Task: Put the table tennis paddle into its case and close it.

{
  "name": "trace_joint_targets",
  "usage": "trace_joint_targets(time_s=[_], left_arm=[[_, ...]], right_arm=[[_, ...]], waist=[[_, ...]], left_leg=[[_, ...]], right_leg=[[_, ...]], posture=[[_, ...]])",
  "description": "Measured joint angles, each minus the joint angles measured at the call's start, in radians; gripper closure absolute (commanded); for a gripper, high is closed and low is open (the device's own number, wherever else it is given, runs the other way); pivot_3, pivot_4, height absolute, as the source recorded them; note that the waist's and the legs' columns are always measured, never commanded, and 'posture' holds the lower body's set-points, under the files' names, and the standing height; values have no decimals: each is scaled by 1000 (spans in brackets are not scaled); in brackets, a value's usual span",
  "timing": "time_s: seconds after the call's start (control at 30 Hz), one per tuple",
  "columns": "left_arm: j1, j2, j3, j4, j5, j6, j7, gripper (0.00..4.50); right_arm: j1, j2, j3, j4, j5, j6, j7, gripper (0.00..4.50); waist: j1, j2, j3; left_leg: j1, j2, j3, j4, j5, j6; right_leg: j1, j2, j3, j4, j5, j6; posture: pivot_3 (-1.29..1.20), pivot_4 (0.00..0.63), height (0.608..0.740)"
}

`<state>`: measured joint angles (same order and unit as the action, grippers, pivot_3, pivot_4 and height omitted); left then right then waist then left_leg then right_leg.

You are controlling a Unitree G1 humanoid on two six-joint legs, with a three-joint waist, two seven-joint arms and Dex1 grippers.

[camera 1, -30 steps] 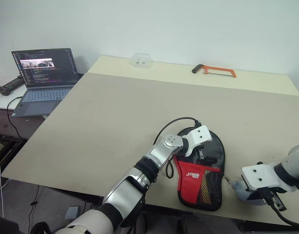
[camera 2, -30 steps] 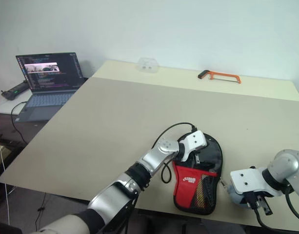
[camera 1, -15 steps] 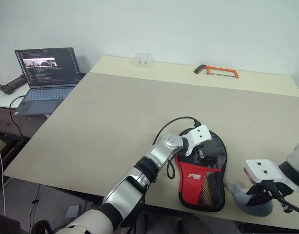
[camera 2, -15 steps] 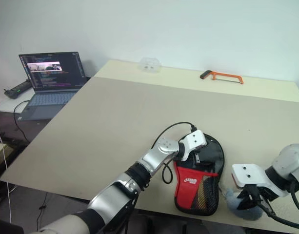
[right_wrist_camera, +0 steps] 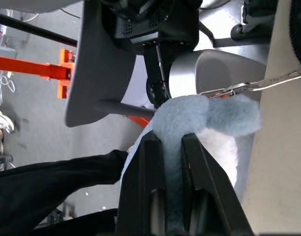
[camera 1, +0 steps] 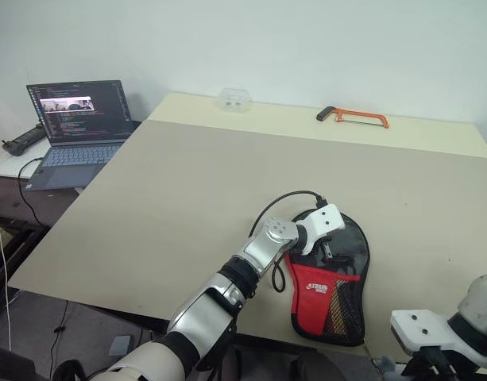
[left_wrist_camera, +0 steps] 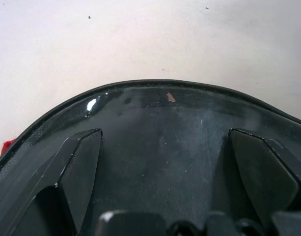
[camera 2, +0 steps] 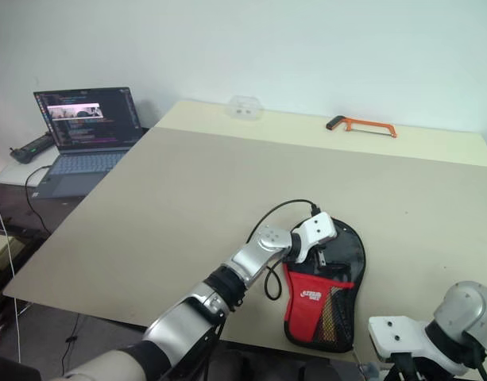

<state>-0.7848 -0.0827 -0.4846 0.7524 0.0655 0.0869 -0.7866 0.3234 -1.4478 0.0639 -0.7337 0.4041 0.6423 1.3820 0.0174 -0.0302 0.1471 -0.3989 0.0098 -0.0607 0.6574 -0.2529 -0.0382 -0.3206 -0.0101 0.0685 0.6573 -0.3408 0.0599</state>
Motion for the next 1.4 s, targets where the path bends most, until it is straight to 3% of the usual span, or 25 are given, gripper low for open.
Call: trace_joint_targets(time_s=[0.2, 0.4, 0.53, 0.73, 1.0, 1.1, 1.4], left_arm=[[-4, 7, 0, 0, 0, 0, 1, 0], [-10, 27, 9, 2, 0, 0, 1, 0], [3, 44, 25, -30, -5, 12, -14, 0], [67, 149, 72, -215, -38, 134, -80, 0], [161, 364, 156, -577, -188, 394, -243, 0], [163, 473, 228, -738, -310, 492, -331, 0], [233, 863, 480, -983, -600, 653, -543, 0]], right_arm=[[-76, 0, 26, 56, -22, -18, 4, 4499], [-282, 12, 80, 163, -56, -46, 54, 4499], [-359, 84, 163, 232, -149, -119, 50, 4499], [-460, 153, 219, 324, -208, -179, 61, 2634], [-626, 163, 196, 495, -198, -171, 119, 18], [-698, 163, 151, 589, -155, -160, 133, 18], [-742, 173, -27, 872, -42, -211, 147, 18]], waist=[[-2, -1, 1], [-20, 0, 1], [-27, 0, 2], [-48, -2, 6], [-46, 12, 26], [-45, 16, 31], [-47, 22, 46]], left_leg=[[1, 0, 0, 0, 0, 0], [3, 1, 1, 1, 0, 0], [3, 2, 1, 0, 0, 0], [3, 1, 2, -1, 0, 0], [-7, 0, 3, 0, 1, 0], [-18, 0, 3, 3, 1, 0], [-19, 0, 5, 2, 1, 0]], right_leg=[[1, 0, 0, -1, 0, 0], [1, -1, 2, 0, 0, 0], [1, -1, 3, 0, -1, -1], [1, -1, 1, 0, 2, -6], [-12, -2, 2, 8, 3, -6], [-24, -2, 1, 11, 3, -6], [-26, -2, 1, 9, 2, -7]], posture=[[0, 150, 740], [0, 150, 740], [0, 150, 740], [0, 150, 740], [0, 150, 740], [0, 150, 740], [0, 150, 740]])
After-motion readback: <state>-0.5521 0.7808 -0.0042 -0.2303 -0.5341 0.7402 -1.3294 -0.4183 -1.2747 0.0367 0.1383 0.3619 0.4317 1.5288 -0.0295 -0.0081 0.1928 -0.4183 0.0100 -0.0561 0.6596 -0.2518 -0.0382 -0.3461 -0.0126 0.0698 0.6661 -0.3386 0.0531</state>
